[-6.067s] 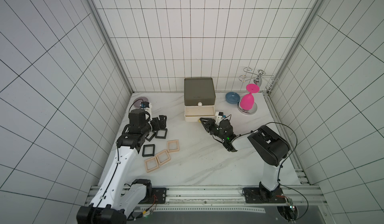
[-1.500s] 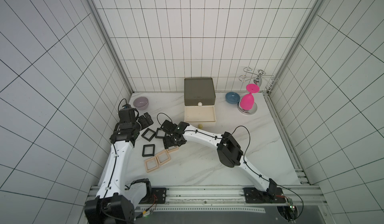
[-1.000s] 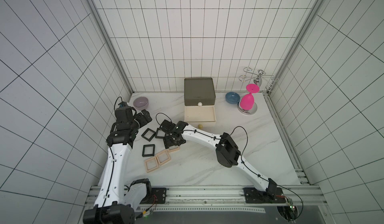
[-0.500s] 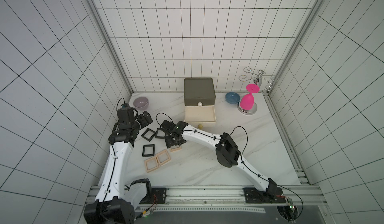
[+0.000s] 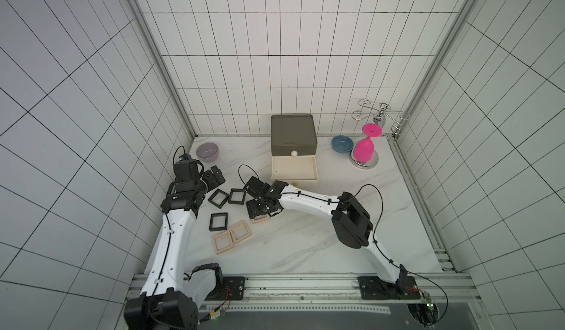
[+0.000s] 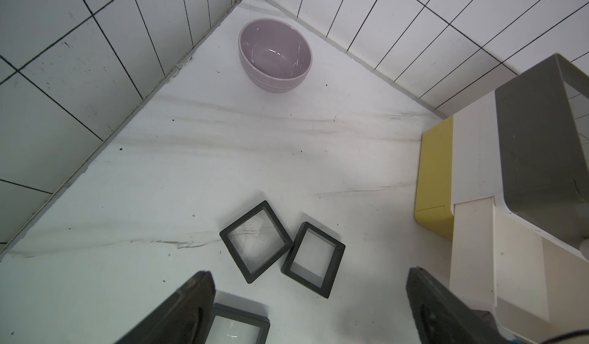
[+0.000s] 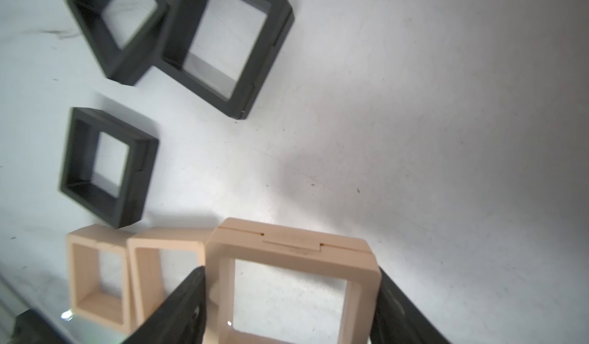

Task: Place the brooch boxes into the drawer by color
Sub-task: Pick up the brooch box from the center of the board, then place the brooch box in the drawer.

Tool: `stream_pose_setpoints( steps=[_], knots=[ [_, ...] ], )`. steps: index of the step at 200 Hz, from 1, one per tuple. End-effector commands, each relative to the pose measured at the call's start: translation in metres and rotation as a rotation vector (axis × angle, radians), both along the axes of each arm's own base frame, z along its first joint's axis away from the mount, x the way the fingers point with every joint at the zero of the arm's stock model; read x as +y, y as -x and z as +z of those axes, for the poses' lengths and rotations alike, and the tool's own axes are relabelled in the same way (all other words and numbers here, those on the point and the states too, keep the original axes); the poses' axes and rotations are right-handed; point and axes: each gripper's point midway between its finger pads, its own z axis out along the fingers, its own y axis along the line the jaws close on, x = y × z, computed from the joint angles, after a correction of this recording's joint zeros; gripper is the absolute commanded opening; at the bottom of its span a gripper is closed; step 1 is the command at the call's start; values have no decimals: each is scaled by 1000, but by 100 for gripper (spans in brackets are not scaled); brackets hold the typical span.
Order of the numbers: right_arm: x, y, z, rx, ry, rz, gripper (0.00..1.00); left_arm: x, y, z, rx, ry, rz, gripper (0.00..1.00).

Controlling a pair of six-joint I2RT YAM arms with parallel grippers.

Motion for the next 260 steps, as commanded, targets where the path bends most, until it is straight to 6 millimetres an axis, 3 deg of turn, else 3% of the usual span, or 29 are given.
stream_pose_setpoints(
  steps=[1, 44, 61, 79, 107, 139, 189, 260],
  knots=[
    [6, -3, 53, -55, -152, 28, 71, 5, -1, 8, -38, -25, 14, 98],
    [-25, -21, 124, -137, -275, -2, 71, 3, -1, 9, -46, -14, 9, 98],
    [-48, -45, 147, -139, -299, -70, 70, 2, -1, 8, -43, -10, 5, 98],
    [-78, -74, 157, -146, -257, -146, 69, 1, -2, 7, -40, -6, -1, 98],
    [-116, -111, 148, -154, -170, -230, 69, 0, -3, 6, -37, 2, -8, 98],
    [-138, -135, 123, -146, -52, -274, 69, -1, -3, 5, -35, 6, -11, 98],
    [-129, -153, 88, -127, 12, -286, 69, -2, -2, 3, -31, 8, -15, 98],
    [-112, -165, 69, -108, 29, -282, 71, -3, -3, 4, -34, 10, -20, 98]
  ],
)
